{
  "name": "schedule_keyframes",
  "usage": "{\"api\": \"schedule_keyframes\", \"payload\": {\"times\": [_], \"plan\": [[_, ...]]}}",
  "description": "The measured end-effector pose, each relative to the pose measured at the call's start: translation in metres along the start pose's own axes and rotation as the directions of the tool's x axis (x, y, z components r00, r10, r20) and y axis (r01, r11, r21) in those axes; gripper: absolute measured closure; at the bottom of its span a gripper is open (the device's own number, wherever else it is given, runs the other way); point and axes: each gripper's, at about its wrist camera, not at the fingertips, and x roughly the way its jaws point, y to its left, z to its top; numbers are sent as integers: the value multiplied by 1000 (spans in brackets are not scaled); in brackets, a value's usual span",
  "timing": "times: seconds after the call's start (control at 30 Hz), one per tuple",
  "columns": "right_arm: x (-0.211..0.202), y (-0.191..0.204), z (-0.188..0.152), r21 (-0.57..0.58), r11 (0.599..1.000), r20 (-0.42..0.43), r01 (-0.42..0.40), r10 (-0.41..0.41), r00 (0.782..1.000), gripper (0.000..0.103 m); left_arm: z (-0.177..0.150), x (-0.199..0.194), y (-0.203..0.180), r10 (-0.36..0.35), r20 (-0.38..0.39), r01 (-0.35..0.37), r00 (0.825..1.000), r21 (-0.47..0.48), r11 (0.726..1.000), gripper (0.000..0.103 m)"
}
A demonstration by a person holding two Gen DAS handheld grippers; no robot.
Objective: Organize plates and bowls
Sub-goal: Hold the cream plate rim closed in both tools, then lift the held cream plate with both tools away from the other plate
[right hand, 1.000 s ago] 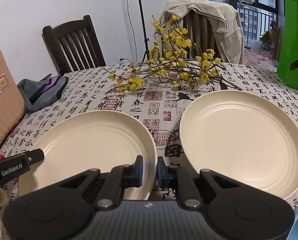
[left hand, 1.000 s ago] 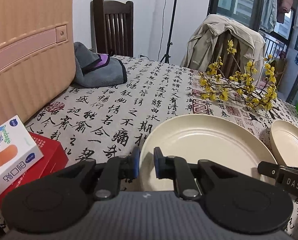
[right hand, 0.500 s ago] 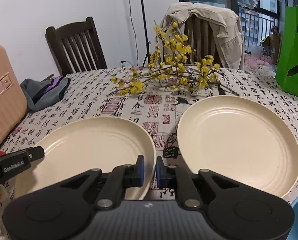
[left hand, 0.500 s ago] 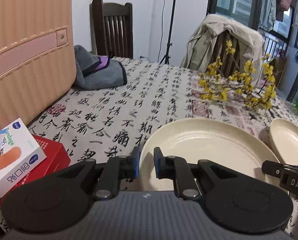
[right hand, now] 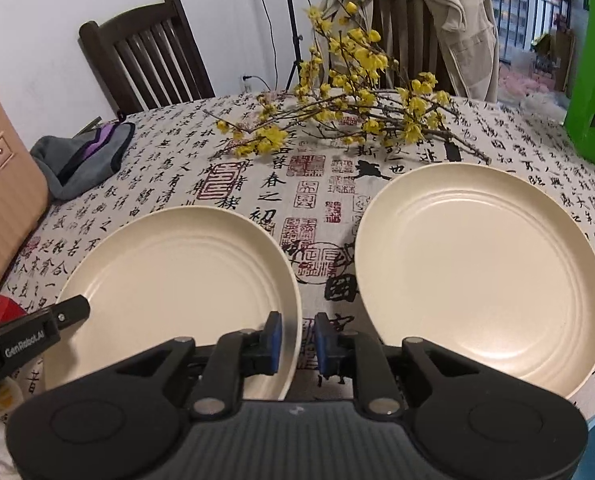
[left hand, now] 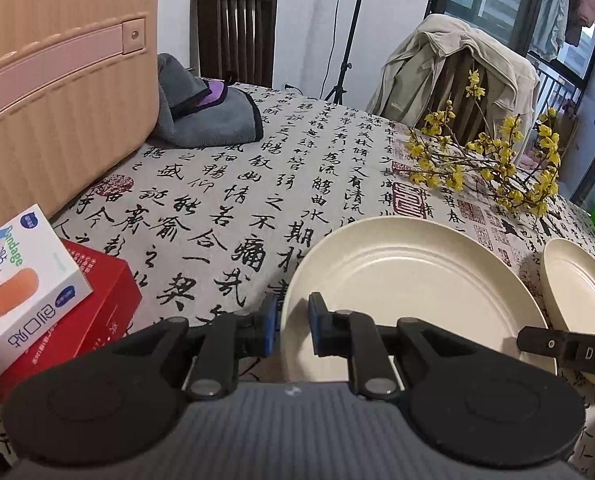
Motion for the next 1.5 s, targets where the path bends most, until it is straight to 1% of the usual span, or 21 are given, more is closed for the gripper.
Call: {"api": "schedule_keyframes", "payload": {"times": [0.1,0.13,0.2,0.33,0.47,0.57,0.67,0.83,1.23,1.5], "plan": [[1,2,-1,-24,1000,0,-7,7,1000,89,0,0,-2,4,-1,-4,1000,20,1000,88],[1,3,-1,-26,1000,-1,-11,11,1000,93,-1,0,-4,5,0,-5,1000,30,1000,88],[2,3,0,-14,1000,-9,-18,18,1000,93,-1,0,-6,14,4,-14,1000,44,999,88],[2,3,3,-33,999,-22,-23,22,1000,93,0,0,-4,0,0,0,1000,36,999,88],[0,14,-1,-114,993,6,13,-12,1000,92,-1,0,-7,13,10,-13,1000,52,999,88],[-4,18,-4,-136,990,29,20,-16,999,92,-1,-2,-7,27,28,-28,999,64,998,88],[-8,21,-6,-160,986,54,37,-29,998,92,0,-5,-8,24,36,-27,999,67,997,88],[-14,20,-7,-161,986,71,43,-32,997,92,0,-9,-10,21,47,-25,999,75,997,88],[-42,9,-10,-137,989,120,47,-31,992,92,-1,-33,-19,-22,98,13,995,89,996,88],[-61,6,-12,-132,990,137,40,-22,990,92,-1,-54,-19,-46,125,37,991,70,997,88]]}}
